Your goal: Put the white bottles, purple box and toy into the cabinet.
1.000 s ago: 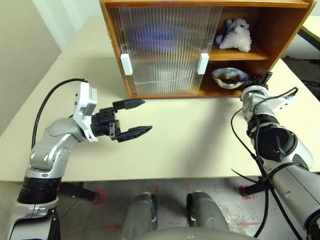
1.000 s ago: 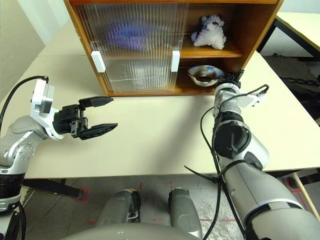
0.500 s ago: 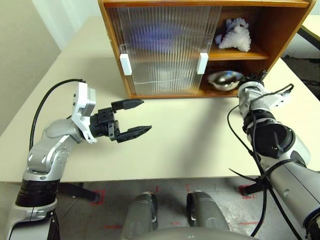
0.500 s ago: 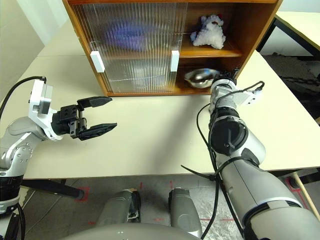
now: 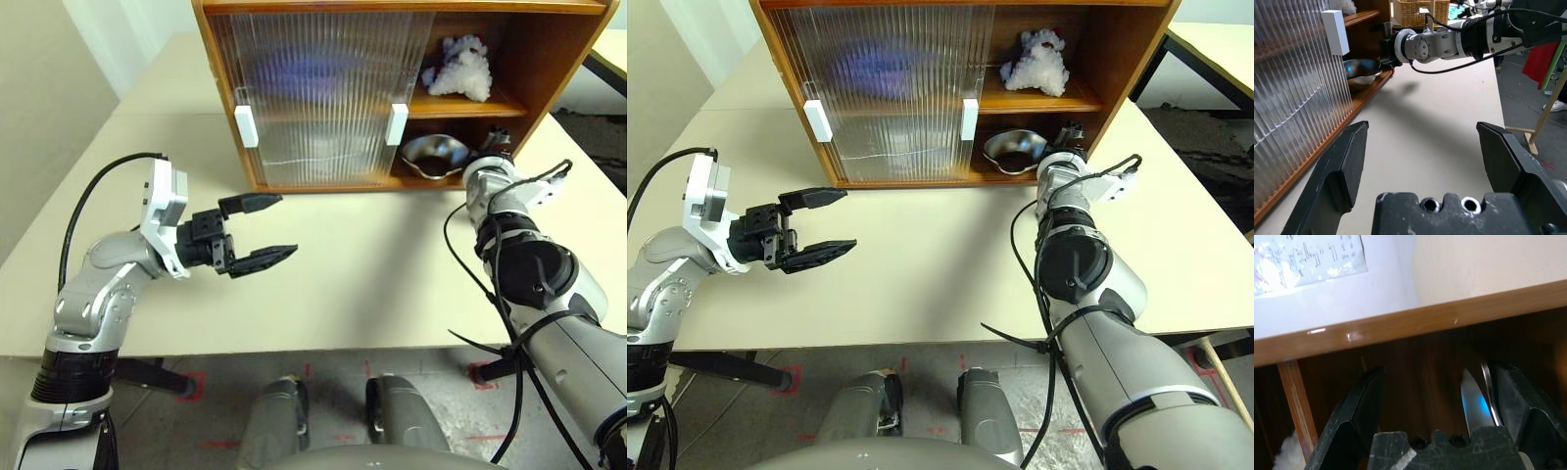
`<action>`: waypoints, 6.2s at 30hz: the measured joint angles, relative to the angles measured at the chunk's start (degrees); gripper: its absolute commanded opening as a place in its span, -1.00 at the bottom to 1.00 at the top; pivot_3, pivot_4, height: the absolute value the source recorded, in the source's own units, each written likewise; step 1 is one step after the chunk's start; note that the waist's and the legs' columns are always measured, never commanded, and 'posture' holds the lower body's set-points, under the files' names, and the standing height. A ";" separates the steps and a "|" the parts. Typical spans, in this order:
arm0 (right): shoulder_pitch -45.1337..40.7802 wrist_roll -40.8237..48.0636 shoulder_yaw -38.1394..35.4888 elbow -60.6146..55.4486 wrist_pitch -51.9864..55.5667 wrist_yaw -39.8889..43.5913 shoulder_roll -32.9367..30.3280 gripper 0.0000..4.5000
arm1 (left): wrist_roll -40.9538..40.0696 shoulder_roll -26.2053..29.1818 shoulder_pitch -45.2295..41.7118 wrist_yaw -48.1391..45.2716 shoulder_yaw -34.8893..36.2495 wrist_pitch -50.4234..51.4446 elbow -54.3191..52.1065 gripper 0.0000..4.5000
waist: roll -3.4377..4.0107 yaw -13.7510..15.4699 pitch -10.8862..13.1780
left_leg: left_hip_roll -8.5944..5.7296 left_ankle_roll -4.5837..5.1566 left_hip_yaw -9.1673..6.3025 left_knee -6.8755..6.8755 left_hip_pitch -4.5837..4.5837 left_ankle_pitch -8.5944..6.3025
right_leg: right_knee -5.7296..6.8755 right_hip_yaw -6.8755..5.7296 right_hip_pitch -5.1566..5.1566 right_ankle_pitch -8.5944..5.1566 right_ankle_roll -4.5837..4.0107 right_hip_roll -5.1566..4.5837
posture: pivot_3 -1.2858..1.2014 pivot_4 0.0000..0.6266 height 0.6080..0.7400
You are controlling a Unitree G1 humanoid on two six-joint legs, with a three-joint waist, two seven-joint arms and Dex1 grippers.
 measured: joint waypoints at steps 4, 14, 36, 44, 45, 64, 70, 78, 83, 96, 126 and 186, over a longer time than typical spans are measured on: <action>0.03 -0.55 0.62 -0.14 0.00 0.05 -0.05 0.99 | 0.03 -0.32 -0.20 -0.27 -0.11 0.00 0.10 1.00 | 0.00 -0.06 0.00 | 0.00 0.00 0.00 -0.01 0.00 0.00 | 0.00 0.00 0.00 0.00 0.01 0.01 | 0.09 -0.91 1.00; 3.86 -1.33 2.32 -3.16 1.47 1.40 -0.38 0.99 | 0.07 -1.06 -0.46 -0.41 -0.56 0.04 0.14 1.00 | -0.01 -0.10 -0.01 | -0.01 0.00 0.01 0.01 0.00 0.00 | 0.01 -0.01 0.01 0.02 0.04 0.02 | 0.08 -0.92 1.00; 38.99 -23.19 40.47 -40.20 25.63 31.19 -5.81 0.99 | -0.25 -1.40 -0.41 0.13 -0.55 1.45 0.06 1.00 | 0.01 0.12 0.00 | -0.02 0.00 0.02 0.09 0.00 0.00 | 0.08 0.00 -0.01 -0.14 0.15 -0.03 | 0.08 -0.84 1.00; 48.62 -26.33 47.11 -55.46 26.44 40.14 -11.17 0.99 | -0.83 -1.29 -0.38 0.74 0.00 2.91 -0.48 1.00 | -0.01 0.24 0.01 | 0.02 -0.01 0.00 0.10 0.05 -0.01 | 0.10 0.01 0.00 -0.57 -0.51 -0.01 | 0.09 -0.82 1.00; 49.12 -26.20 47.52 -57.40 27.26 40.90 -11.36 0.99 | -0.92 -1.25 -0.38 0.92 0.05 3.15 -0.72 1.00 | -0.02 0.19 0.01 | 0.02 -0.01 0.01 0.11 0.05 -0.01 | 0.10 0.02 0.00 -0.56 -0.51 0.00 | 0.09 -0.81 1.00; 31.23 -25.75 51.34 -60.57 28.55 34.74 -2.46 -0.98 | -1.64 -1.01 -0.11 1.63 0.75 2.48 -1.93 1.00 | -0.27 2.89 -0.02 | 0.01 -0.12 0.01 0.04 -0.12 -0.06 | 0.12 -0.10 -0.20 -0.35 -0.53 -0.06 | 0.11 -0.91 1.00; 26.54 -27.08 50.56 -56.91 23.78 31.18 -0.83 -0.98 | -1.54 -1.05 -0.11 1.73 0.67 2.25 -1.92 1.00 | -0.27 2.83 -0.02 | 0.02 -0.13 0.02 0.05 -0.30 -0.05 | 0.19 -0.10 -0.43 -0.04 -0.07 -0.02 | 0.11 -0.91 1.00; 23.73 -30.36 49.00 -51.85 17.77 28.14 -1.80 -0.98 | -1.55 -1.14 -0.12 2.02 0.50 2.25 -1.95 1.00 | -0.27 2.78 -0.02 | 0.01 -0.13 0.04 0.07 -0.33 -0.05 | 0.19 -0.10 -0.44 -0.03 -0.06 -0.01 | 0.11 -0.91 1.00; 23.73 -31.83 49.06 -51.42 17.34 28.00 -3.23 -0.98 | -1.49 -1.39 -0.14 1.80 0.20 1.88 -1.56 1.00 | -0.27 2.84 -0.02 | 0.01 -0.12 0.04 0.12 -0.33 -0.04 | 0.19 -0.10 -0.42 -0.02 -0.05 -0.02 | 0.09 -0.90 1.00; 25.52 -32.36 46.77 -52.10 17.25 25.47 -7.07 -0.98 | -0.40 -1.67 -1.03 -0.04 -0.23 0.04 2.46 1.00 | -0.28 2.50 -0.03 | 0.02 -0.11 0.06 0.20 -0.34 -0.03 | 0.18 -0.09 -0.40 0.04 -0.19 -0.03 | 0.08 -0.91 1.00; 27.47 -36.51 42.19 -49.05 15.92 17.93 -17.84 -0.98 | -0.09 -1.88 -3.24 -0.54 -1.65 1.27 2.27 1.00 | -0.31 1.24 -0.04 | 0.00 0.01 0.05 0.39 -0.39 0.05 | 0.17 -0.07 -0.32 0.14 0.02 0.05 | 0.07 -0.93 1.00; 31.57 -34.47 31.42 -9.11 -6.24 35.05 -26.44 0.99 | 17.95 -4.83 -4.21 42.03 15.70 -0.05 29.44 1.00 | -1.04 1.89 0.90 | 0.08 0.04 0.04 0.07 0.11 0.07 | -0.02 -0.01 0.06 0.10 -0.25 -0.31 | 0.15 -0.70 1.00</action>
